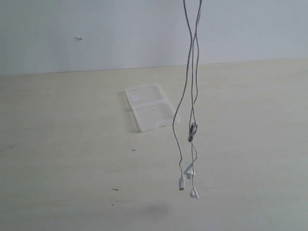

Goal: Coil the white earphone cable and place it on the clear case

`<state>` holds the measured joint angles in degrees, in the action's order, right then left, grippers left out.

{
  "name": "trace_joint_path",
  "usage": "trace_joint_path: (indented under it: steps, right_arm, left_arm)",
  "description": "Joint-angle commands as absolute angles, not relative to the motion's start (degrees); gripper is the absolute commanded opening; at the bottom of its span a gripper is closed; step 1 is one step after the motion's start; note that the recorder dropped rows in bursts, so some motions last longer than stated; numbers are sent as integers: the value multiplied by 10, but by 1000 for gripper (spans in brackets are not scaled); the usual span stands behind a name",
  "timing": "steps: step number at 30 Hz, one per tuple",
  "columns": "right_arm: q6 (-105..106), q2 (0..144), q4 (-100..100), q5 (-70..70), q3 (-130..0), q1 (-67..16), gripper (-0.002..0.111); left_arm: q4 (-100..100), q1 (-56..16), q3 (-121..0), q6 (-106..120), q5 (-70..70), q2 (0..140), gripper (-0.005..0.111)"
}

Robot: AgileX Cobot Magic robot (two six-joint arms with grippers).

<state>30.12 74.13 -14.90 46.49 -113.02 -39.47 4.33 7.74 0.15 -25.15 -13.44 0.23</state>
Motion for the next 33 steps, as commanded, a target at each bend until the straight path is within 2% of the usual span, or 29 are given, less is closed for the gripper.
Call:
trace_joint_path:
  steps: [1,5,8,10,12,14,15,17,21,33]
  right_arm:
    - [300,740,-144,465,-1136,-394,0]
    - [300,740,-144,466,-1136,-394,0]
    - [300,740,-144,466,-1136,-394,0]
    - [300,740,-144,466,-1136,-394,0]
    - [300,740,-144,466,-1136,-394,0]
    - [300,740,-144,468,-1136,-394,0]
    - [300,740,-144,468,-1136,-394,0]
    - [300,740,-144,468,-1136,-394,0]
    - [300,745,-143,468,-1136,-394,0]
    - [291,748,-130,469,-1136,-394,0]
  left_arm:
    - [42,79,0,-283,-370,0,0]
    - [42,79,0,-280,-514,0,0]
    - [73,79,0,-312,-560,0,0]
    - [114,79,0,-440,-497,0,0]
    - [200,79,-5,-634,-348,0,0]
    - [372,79,-25,-819,-213,0,0]
    - [458,79,-30,-877,-200,2,0]
    - [679,79,-49,-998,-239,18,0]
    - [970,79,-115,-1210,-342,79,0]
    - [999,79,-295,-1217,-556,313,0]
